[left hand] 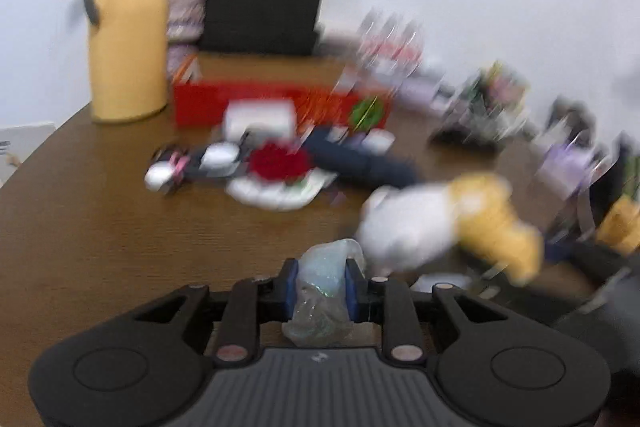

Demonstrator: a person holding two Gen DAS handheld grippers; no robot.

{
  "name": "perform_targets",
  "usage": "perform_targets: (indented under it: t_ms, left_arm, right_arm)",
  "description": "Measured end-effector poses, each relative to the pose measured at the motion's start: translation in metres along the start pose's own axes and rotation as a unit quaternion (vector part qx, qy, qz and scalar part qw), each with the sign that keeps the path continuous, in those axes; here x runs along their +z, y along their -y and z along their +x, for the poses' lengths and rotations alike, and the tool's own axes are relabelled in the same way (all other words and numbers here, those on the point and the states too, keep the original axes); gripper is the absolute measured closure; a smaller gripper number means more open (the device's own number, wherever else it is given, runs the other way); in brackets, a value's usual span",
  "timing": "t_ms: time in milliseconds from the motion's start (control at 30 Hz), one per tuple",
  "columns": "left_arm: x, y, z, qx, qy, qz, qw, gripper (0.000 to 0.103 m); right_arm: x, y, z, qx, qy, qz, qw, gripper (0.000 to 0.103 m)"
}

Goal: Organize objects
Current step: 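Carry the plush toy and plastic bag into the cardboard box and release both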

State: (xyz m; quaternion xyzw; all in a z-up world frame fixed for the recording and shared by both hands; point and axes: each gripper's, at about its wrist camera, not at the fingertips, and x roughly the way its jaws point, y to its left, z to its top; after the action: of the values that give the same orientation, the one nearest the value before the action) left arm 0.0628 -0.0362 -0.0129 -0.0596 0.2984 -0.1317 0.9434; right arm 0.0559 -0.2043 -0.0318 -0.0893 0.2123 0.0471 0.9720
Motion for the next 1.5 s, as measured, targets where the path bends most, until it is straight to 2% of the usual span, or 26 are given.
perform_targets:
  t_ms: [67,133,200,300,500,667,733,800,900,1000,1067,1133,1200,1267,1333,1400,1500]
  left_arm:
    - [0.009,0.005,-0.015,-0.024,0.037,0.008,0.999,0.081]
    - [0.013,0.013,-0.018,-0.014,0.054,0.031,0.998,0.081]
    - [0.012,0.016,-0.014,-0.003,0.042,0.038,0.9984,0.081]
    - [0.009,0.01,-0.004,0.008,0.021,0.023,0.9995,0.081]
    - [0.022,-0.001,-0.008,0.023,0.035,0.023,0.9988,0.081]
    - [0.063,-0.016,0.008,0.046,0.05,0.031,0.9972,0.081]
    - [0.086,-0.023,0.022,0.064,0.064,0.045,0.9949,0.081]
    - [0.115,-0.032,0.039,0.064,0.07,0.05,0.9942,0.081]
    - [0.157,-0.048,0.073,0.062,0.064,0.05,0.9948,0.081]
    - [0.199,-0.074,0.124,0.048,0.017,0.012,0.9986,0.081]
    - [0.223,-0.087,0.16,0.068,0.005,0.01,0.9976,0.081]
    - [0.242,-0.095,0.199,0.101,0.001,0.033,0.9943,0.081]
    - [0.257,-0.105,0.239,0.115,-0.017,0.043,0.9923,0.08]
    - [0.269,-0.121,0.281,0.115,-0.051,0.032,0.9915,0.08]
    - [0.277,-0.134,0.314,0.135,-0.066,0.036,0.988,0.08]
    - [0.283,-0.144,0.339,0.16,-0.07,0.035,0.9841,0.069]
    - [0.28,-0.155,0.363,0.187,-0.067,0.038,0.9793,0.063]
  right_arm:
    - [-0.001,-0.005,-0.001,-0.008,0.009,-0.012,1.0,0.057]
    - [0.002,-0.003,0.001,-0.001,0.009,0.001,1.0,0.057]
    - [0.007,0.003,0.001,0.01,0.005,0.014,1.0,0.057]
    - [0.012,0.008,-0.004,0.007,0.013,0.018,1.0,0.056]
    - [0.022,0.026,0.001,0.031,0.004,0.05,0.998,0.056]
    - [0.047,0.043,0.015,0.057,0.015,0.067,0.996,0.056]
    - [0.063,0.051,0.027,0.068,0.019,0.073,0.995,0.056]
    - [0.083,0.06,0.045,0.081,0.017,0.075,0.994,0.056]
    - [0.113,0.069,0.082,0.099,0.007,0.07,0.993,0.056]
    - [0.144,0.073,0.134,0.1,-0.005,0.06,0.993,0.056]
    - [0.165,0.077,0.178,0.102,-0.024,0.068,0.992,0.056]
    - [0.184,0.081,0.224,0.112,-0.048,0.086,0.989,0.056]
    - [0.202,0.081,0.271,0.117,-0.071,0.097,0.986,0.056]
    - [0.219,0.076,0.316,0.113,-0.093,0.099,0.984,0.056]
    - [0.231,0.069,0.359,0.104,-0.116,0.101,0.983,0.056]
    - [0.235,0.062,0.399,0.099,-0.159,0.101,0.977,0.056]
    - [0.234,0.055,0.446,0.069,-0.198,0.085,0.974,0.054]
